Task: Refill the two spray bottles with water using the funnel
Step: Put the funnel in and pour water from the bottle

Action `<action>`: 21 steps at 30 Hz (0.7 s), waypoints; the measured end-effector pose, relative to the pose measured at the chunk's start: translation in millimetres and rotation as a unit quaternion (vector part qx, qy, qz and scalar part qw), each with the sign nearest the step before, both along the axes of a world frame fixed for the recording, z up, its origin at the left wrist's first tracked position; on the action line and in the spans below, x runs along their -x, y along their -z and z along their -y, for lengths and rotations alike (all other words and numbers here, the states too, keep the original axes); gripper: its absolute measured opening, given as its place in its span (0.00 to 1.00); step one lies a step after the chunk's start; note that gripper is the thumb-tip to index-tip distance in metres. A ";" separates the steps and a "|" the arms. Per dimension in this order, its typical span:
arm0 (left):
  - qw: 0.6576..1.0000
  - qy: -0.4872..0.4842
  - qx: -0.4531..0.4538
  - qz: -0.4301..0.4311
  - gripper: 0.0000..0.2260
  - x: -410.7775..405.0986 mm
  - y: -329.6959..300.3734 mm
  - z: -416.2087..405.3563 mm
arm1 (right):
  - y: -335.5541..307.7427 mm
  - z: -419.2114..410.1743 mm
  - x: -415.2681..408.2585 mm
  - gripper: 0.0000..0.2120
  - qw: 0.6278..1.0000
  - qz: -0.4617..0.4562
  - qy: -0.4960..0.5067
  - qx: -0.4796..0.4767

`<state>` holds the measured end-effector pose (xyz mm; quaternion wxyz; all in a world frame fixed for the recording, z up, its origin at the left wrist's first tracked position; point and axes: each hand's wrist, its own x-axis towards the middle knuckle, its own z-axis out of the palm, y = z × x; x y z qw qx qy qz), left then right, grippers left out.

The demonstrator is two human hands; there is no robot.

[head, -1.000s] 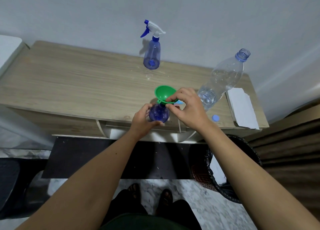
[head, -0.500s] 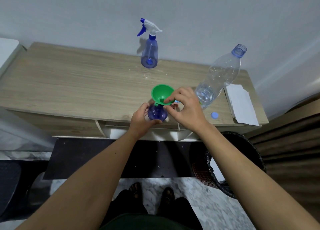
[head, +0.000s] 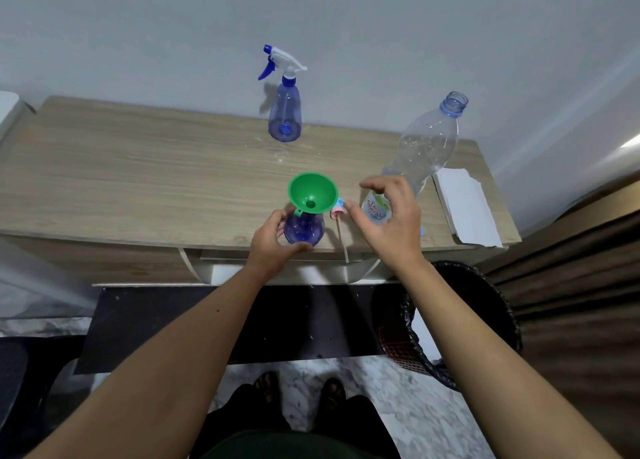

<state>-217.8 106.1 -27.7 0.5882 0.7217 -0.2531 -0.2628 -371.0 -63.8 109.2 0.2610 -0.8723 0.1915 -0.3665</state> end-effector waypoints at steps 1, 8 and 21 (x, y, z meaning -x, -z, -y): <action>1.000 0.000 0.000 0.002 0.46 0.1 0.4 -0.1 | 0.1 3.2 3.5 0.16 1.000 0.007 0.021 -0.007; 1.000 -0.001 0.001 0.013 0.41 1.4 -2.2 -0.1 | 3.4 25.5 16.8 0.32 0.981 0.038 0.160 -0.106; 0.999 -0.008 -0.031 0.037 0.36 2.9 -6.2 4.6 | 9.0 73.5 -7.2 0.49 0.958 0.045 0.082 -0.270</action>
